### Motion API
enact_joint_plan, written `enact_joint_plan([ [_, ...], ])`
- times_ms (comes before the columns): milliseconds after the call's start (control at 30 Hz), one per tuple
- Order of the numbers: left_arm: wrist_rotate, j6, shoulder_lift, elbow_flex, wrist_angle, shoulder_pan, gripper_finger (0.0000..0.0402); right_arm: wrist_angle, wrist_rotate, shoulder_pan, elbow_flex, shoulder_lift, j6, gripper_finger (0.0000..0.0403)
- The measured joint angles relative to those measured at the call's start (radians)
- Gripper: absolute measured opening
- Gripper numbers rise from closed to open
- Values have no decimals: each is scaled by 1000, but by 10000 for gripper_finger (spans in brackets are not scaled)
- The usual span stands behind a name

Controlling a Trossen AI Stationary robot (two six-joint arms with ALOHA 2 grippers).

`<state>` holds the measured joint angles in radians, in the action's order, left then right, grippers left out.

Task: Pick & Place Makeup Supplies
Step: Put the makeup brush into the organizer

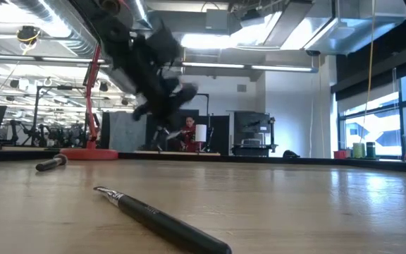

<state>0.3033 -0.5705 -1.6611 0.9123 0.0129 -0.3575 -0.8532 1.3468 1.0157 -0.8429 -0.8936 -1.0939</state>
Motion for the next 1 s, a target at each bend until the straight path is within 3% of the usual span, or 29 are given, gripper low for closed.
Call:
enact_joint_plan([
  [167, -44, 42, 42, 1, 417, 158, 4, -3, -20, -102, 2, -60, -20, 108],
  [300, -56, 155, 33, 3, 688, 280, 3, 99, -21, -174, 48, -84, -10, 161],
  [500, 8, 238, 4, 2, 838, 391, 3, 506, -43, -274, 179, -87, 223, 272],
  [600, 19, 254, -30, 2, 930, 416, 3, 850, -197, -340, 247, -87, 470, 299],
  [700, 20, 253, -63, 2, 1000, 425, 3, 1239, -407, -406, 322, -111, 725, 301],
  [767, 19, 246, -85, 2, 1048, 428, 3, 1399, -485, -439, 361, -126, 821, 294],
  [900, -1, 273, -122, 4, 1134, 428, 3, 1439, -524, -504, 393, -133, 861, 267],
  [1000, -49, 270, -161, 12, 1205, 428, 3, 1459, -644, -566, 396, -148, 862, 246],
])
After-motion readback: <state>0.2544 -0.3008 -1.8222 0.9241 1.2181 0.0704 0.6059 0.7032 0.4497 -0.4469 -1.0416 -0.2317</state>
